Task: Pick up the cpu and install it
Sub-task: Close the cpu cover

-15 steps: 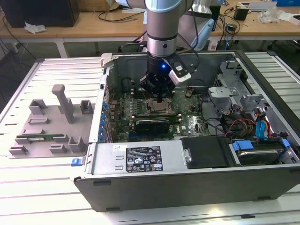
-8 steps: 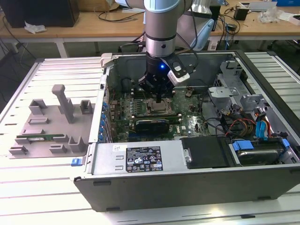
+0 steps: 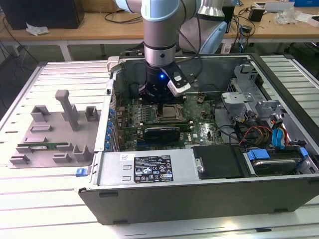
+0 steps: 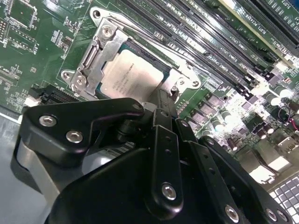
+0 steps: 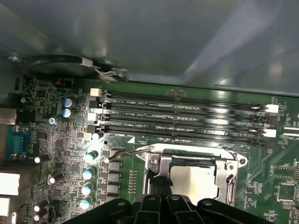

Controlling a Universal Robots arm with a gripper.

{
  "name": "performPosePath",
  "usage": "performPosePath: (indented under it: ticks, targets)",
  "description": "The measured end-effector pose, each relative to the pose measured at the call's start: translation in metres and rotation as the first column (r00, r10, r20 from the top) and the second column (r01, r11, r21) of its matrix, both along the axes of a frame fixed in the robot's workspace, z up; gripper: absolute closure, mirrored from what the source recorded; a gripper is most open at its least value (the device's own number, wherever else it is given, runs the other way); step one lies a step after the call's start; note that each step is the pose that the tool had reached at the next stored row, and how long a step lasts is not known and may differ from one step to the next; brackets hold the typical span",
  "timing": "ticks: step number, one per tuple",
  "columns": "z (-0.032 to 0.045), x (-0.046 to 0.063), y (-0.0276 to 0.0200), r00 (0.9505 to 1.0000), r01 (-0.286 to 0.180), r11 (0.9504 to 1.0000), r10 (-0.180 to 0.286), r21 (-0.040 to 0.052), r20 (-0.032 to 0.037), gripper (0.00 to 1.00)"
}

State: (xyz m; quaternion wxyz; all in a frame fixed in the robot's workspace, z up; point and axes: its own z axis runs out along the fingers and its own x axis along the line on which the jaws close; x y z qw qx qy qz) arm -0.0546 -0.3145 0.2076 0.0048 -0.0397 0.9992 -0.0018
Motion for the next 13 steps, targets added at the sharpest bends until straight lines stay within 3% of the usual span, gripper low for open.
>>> performPosePath:
  ticks: [13]
  targets:
    - [-0.0026,-0.0009,0.0000,1.0000,0.000,1.0000,0.000,-0.0001,-0.0001,0.89]
